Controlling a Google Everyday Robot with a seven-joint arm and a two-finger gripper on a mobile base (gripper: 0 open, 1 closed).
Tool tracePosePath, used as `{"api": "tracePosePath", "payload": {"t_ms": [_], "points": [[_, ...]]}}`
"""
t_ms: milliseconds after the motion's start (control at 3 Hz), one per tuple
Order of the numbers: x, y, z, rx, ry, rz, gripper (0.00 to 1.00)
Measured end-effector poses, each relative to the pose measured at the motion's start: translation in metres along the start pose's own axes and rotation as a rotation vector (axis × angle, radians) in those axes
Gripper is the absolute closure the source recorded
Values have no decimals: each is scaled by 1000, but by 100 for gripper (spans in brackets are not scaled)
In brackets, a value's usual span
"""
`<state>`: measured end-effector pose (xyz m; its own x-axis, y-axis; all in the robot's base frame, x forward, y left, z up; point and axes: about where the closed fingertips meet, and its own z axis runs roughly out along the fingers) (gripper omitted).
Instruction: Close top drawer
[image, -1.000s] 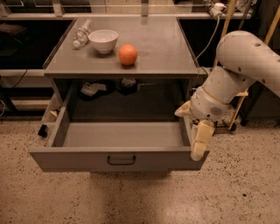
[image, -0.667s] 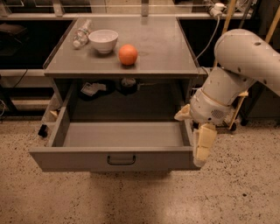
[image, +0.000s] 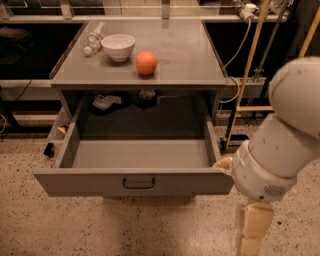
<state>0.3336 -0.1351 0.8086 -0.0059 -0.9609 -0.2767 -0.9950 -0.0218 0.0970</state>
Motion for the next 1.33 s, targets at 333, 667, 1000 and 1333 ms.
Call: {"api": "tracePosePath", "payload": {"t_ms": [333, 667, 1000, 1333], "points": [[18, 37, 35, 70, -6, 89, 0], [53, 49, 75, 142, -16, 214, 0], [80, 26, 88, 236, -9, 307, 0], [94, -8, 71, 313, 20, 366, 0]]}}
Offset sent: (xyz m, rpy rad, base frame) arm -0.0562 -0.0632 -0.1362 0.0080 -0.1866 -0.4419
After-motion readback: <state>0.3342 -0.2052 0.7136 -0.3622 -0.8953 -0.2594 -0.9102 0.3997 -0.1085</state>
